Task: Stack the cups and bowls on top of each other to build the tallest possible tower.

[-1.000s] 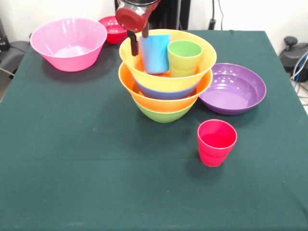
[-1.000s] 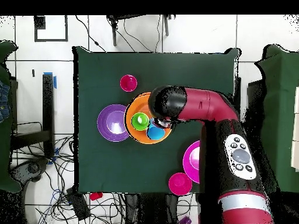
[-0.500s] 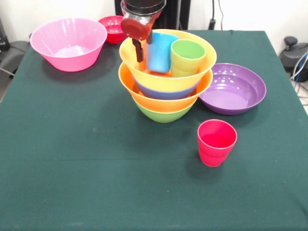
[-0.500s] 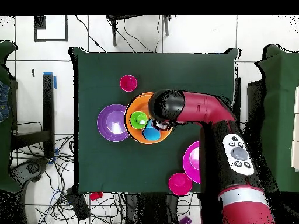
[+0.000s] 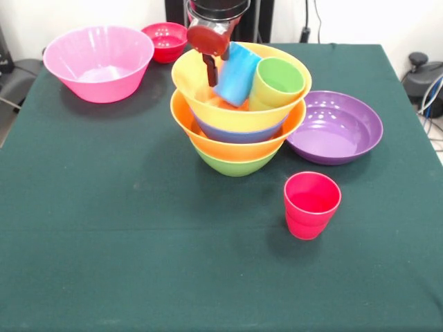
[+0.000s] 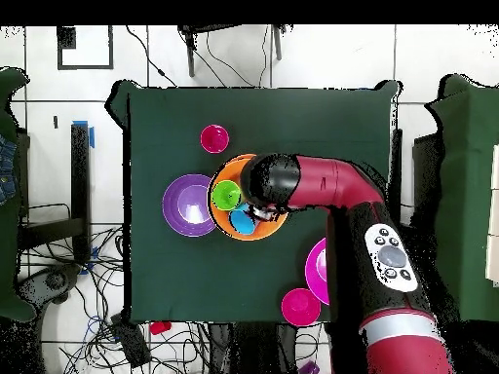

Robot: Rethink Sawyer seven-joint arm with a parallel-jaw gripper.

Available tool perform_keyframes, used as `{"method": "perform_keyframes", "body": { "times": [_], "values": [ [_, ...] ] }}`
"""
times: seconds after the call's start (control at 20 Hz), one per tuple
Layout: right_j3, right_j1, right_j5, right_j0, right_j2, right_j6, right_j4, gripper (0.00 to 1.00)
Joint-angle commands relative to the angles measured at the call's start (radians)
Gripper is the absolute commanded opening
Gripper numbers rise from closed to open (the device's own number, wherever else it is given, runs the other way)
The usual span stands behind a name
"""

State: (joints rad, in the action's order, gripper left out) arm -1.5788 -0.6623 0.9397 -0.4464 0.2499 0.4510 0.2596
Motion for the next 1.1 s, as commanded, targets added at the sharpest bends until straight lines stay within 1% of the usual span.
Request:
{"method": "perform_keyframes", "body": {
  "times": [0.05, 0.2, 0.4, 0.6, 0.8, 1.1],
  "values": [
    [-0.021, 0.009, 0.078, 0.028, 0.060, 0.033, 0.046, 1.00],
    [-0.006, 0.003, 0.099, 0.031, 0.055, 0.033, 0.047, 1.00],
    [-0.013, -0.008, 0.103, 0.019, 0.055, 0.019, 0.049, 1.00],
    [-0.037, -0.017, 0.095, 0.011, 0.065, 0.021, 0.033, 1.00],
    [-0.080, -0.018, 0.061, 0.004, 0.072, 0.042, 0.013, 1.00],
    [-0.097, -0.044, 0.087, 0.017, 0.067, 0.060, 0.005, 1.00]
  ]
}}
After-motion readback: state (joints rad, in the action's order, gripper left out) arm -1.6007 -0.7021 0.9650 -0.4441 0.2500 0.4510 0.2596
